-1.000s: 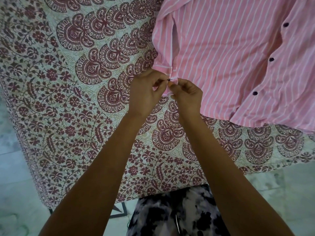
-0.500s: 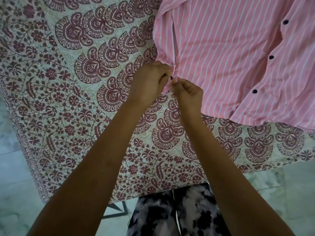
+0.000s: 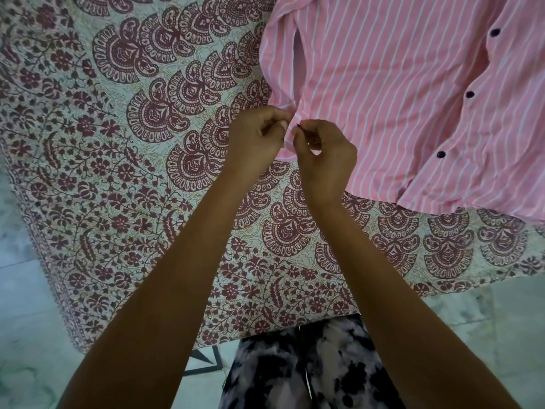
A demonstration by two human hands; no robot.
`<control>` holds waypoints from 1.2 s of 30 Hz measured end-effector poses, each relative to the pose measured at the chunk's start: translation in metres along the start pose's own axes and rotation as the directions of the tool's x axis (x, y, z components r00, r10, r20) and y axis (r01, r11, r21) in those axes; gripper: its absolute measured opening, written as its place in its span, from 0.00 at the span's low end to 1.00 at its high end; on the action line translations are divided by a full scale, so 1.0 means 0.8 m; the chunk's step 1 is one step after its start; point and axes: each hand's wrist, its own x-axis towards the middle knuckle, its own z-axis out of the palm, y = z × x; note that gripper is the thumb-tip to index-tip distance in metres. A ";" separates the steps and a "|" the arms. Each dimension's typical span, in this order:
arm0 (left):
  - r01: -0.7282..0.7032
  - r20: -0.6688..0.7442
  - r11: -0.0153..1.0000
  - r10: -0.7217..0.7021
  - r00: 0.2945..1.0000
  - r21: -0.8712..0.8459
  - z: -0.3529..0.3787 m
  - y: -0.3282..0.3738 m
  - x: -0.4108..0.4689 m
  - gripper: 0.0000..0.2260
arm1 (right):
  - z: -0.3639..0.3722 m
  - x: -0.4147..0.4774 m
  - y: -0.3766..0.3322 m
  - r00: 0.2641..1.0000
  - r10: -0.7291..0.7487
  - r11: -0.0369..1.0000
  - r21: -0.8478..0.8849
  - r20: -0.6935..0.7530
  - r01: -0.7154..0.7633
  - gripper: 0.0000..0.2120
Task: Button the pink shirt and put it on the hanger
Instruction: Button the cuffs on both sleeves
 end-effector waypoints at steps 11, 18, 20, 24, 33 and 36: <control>0.309 0.003 0.887 -0.328 0.945 -0.342 0.003 0.015 -0.007 0.07 | 0.009 0.000 0.005 0.986 -0.165 0.984 -0.072 -0.038 0.162 0.04; 0.404 0.003 0.813 -0.444 0.896 -0.420 0.014 0.012 0.000 0.09 | 0.009 0.003 0.005 0.957 -0.288 0.940 -0.186 0.022 0.287 0.06; 0.405 -0.028 0.807 -0.460 0.888 -0.429 0.016 0.004 0.000 0.08 | 0.010 0.005 0.008 0.955 -0.292 0.942 -0.158 0.056 0.298 0.08; 0.368 -0.063 0.803 -0.446 0.893 -0.469 0.017 -0.006 0.004 0.07 | 0.017 0.008 0.011 0.994 -0.095 0.994 0.064 0.062 0.091 0.05; -0.295 -0.067 0.924 0.320 0.945 0.244 -0.002 -0.029 0.010 0.03 | -0.002 0.034 0.005 0.797 0.374 0.701 0.418 0.474 -0.578 0.05; -0.479 0.023 0.707 0.549 0.835 0.519 -0.006 -0.038 0.014 0.08 | -0.007 0.044 0.003 0.632 0.403 0.586 0.344 0.662 -0.734 0.03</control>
